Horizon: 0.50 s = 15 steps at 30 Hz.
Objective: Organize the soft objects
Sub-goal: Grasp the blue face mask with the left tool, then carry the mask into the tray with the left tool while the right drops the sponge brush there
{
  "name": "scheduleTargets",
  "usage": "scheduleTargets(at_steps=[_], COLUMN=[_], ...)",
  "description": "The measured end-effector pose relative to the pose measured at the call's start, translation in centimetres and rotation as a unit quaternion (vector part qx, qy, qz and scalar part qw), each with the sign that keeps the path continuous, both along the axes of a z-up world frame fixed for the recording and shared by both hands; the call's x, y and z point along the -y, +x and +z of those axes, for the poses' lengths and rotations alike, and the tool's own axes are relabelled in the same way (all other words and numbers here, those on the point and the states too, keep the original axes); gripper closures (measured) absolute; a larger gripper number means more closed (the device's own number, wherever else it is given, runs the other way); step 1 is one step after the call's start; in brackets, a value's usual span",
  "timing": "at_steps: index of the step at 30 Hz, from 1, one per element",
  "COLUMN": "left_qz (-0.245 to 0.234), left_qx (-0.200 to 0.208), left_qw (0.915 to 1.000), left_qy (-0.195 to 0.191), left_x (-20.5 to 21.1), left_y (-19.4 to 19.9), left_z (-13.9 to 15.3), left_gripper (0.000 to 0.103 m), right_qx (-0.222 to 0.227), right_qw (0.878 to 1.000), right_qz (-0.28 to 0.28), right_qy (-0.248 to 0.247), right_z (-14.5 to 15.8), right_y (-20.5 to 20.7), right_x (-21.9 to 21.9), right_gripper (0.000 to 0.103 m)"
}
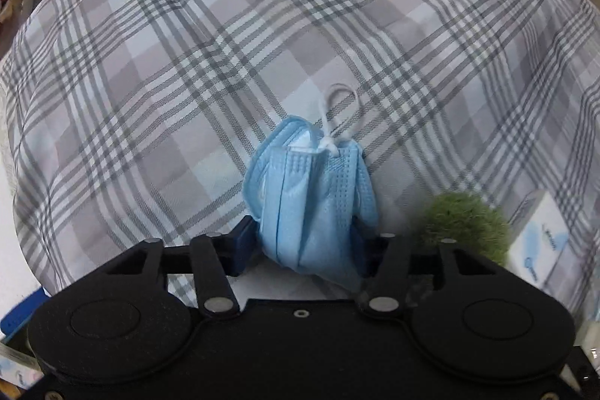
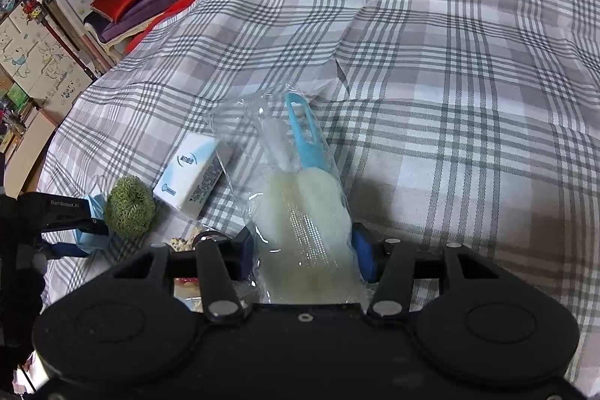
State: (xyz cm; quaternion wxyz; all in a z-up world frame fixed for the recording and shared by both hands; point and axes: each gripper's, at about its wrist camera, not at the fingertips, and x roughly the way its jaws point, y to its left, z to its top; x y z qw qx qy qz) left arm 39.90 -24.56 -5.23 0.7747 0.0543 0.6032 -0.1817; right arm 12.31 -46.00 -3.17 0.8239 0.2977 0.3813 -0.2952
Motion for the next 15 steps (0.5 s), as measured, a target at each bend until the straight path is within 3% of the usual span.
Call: scheduleTargets(at_steps=[4, 8, 15], left_qz=[-0.005, -0.008, -0.031], left_qx=[0.028, 0.029, 0.054], left_qw=[0.9996, 0.9994, 0.9979], left_qy=[0.005, -0.018, -0.017], left_x=[-1.1, -3.8, -10.2], left_y=[-1.3, -3.2, -8.7], left_z=[2.1, 4.9, 8.9], left_gripper=[0.059, 0.059, 0.058], right_qx=[0.013, 0.026, 0.036], right_qw=[1.0, 0.999, 0.999], right_qz=[0.001, -0.002, -0.016], right_qy=[-0.009, -0.025, -0.034], right_z=[0.4, 0.8, 1.1], right_y=[-0.2, -0.4, -0.9], right_x=[-0.1, -0.2, 0.1], right_gripper=[0.051, 0.051, 0.051])
